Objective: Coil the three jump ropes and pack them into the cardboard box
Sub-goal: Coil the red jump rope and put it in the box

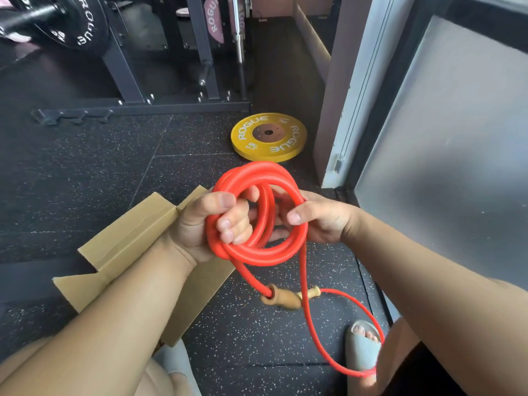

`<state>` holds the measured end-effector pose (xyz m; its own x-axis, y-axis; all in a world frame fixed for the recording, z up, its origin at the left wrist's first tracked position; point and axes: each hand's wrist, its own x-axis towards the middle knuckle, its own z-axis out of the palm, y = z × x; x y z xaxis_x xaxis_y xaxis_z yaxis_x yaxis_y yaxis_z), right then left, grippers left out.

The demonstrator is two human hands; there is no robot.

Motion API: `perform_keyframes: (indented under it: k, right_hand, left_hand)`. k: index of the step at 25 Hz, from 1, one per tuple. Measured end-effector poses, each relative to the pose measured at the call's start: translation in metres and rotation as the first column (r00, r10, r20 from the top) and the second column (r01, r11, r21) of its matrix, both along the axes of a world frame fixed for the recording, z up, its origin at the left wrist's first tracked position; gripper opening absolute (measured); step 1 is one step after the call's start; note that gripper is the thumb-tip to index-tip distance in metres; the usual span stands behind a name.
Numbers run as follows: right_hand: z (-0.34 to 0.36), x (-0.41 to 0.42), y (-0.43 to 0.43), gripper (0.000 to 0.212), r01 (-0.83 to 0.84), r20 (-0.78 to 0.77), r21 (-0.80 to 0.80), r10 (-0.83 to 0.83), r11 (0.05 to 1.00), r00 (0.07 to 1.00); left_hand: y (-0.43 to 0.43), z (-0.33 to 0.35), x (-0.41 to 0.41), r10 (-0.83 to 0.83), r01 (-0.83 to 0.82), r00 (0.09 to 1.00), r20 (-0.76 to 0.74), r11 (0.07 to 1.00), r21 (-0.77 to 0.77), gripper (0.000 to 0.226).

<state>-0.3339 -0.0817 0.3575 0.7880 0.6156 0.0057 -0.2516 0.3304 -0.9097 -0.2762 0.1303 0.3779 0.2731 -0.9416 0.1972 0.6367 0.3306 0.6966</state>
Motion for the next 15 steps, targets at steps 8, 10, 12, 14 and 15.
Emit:
perform_keyframes:
  k: [8,10,12,14,15]
  right_hand:
    - [0.022,0.011,0.021,0.031,0.514,-0.105,-0.022,-0.513,0.858,0.852]
    - [0.023,0.009,0.023,0.022,0.488,-0.182,-0.026,-0.484,0.873,0.856]
    - [0.021,0.01,0.025,0.009,0.541,-0.168,-0.092,-0.548,0.836,0.819]
    - [0.021,0.015,0.028,0.01,0.618,-0.114,-0.173,-0.639,0.767,0.761]
    - [0.022,0.018,0.029,0.015,0.654,-0.078,-0.211,-0.679,0.727,0.73]
  left_hand:
    - [0.005,0.0,0.01,0.369,-0.45,0.881,0.295,0.846,0.286,0.034]
    - [0.002,-0.002,0.008,0.444,-0.581,0.801,0.402,0.739,0.342,0.036]
    - [-0.005,-0.005,0.004,0.508,-0.679,0.724,0.467,0.645,0.35,0.027]
    - [-0.014,-0.008,0.0,0.557,-0.773,0.624,0.548,0.544,0.327,0.019]
    - [-0.018,-0.01,-0.001,0.57,-0.822,0.559,0.602,0.478,0.31,0.017]
